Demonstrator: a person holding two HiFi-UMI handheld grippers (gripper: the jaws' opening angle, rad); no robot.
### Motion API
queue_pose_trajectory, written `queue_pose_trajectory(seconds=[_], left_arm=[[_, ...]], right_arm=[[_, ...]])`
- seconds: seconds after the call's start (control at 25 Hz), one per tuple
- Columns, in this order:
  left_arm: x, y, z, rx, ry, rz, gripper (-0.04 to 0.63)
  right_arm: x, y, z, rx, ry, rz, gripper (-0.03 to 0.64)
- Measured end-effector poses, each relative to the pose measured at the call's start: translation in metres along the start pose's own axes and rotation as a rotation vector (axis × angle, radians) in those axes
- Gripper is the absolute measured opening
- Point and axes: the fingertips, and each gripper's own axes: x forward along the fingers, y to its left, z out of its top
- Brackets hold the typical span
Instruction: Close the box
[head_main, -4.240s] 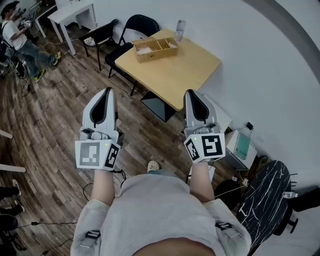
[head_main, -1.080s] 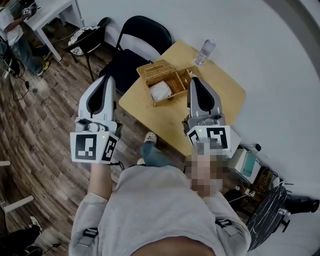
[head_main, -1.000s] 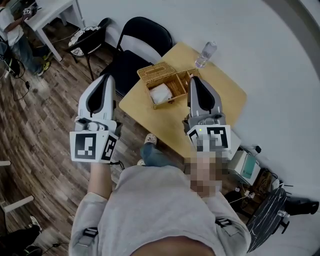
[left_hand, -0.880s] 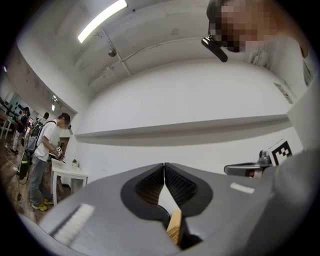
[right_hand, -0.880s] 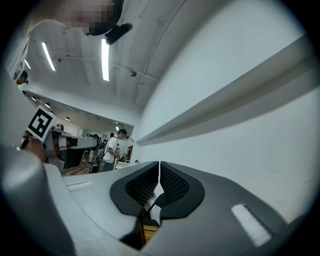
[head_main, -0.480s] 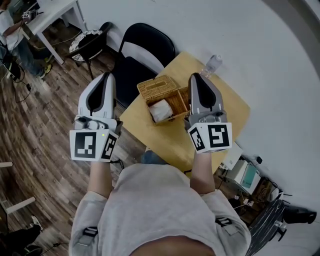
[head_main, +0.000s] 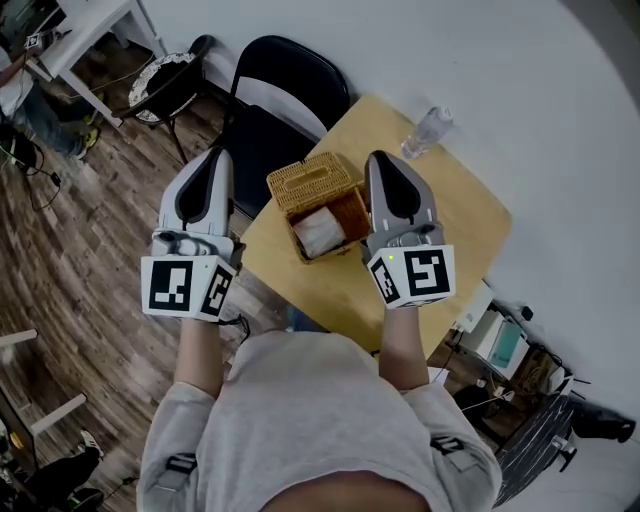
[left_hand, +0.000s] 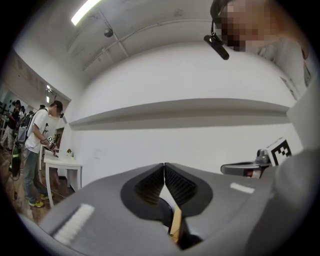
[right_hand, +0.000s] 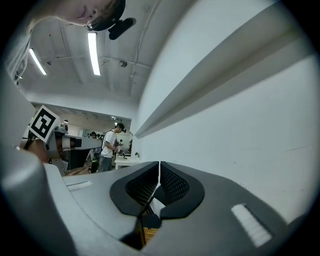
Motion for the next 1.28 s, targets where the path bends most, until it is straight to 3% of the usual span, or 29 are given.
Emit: queue_pose_trajectory(seconds=[0.32,0.76,1.04,1.28], left_arm=[[0.030,-0.001,-0.047,-0.005,0.101,-0.076,0.060],[0.078,0.015,-0.140,-0.110,0.341,-0.290,0.061],[0.102,0.012,-0.204,-0.098,0.502,-0.469,0.063],[0.113,0.009,-0.257,-0.079,0.626,-0.564,0.063]], right_arm=[[0.010,-0.007,-0.041,0.054,0.056,-0.010,0.012],[0.024,0.001,-0.046,0.024,0.122,-0.091,0.012],[0.031,0.000,-0.054,-0.001,0.166,-0.167,0.012],[0.033,-0.003,-0.062,-0.009,0.199,-0.218,0.012]])
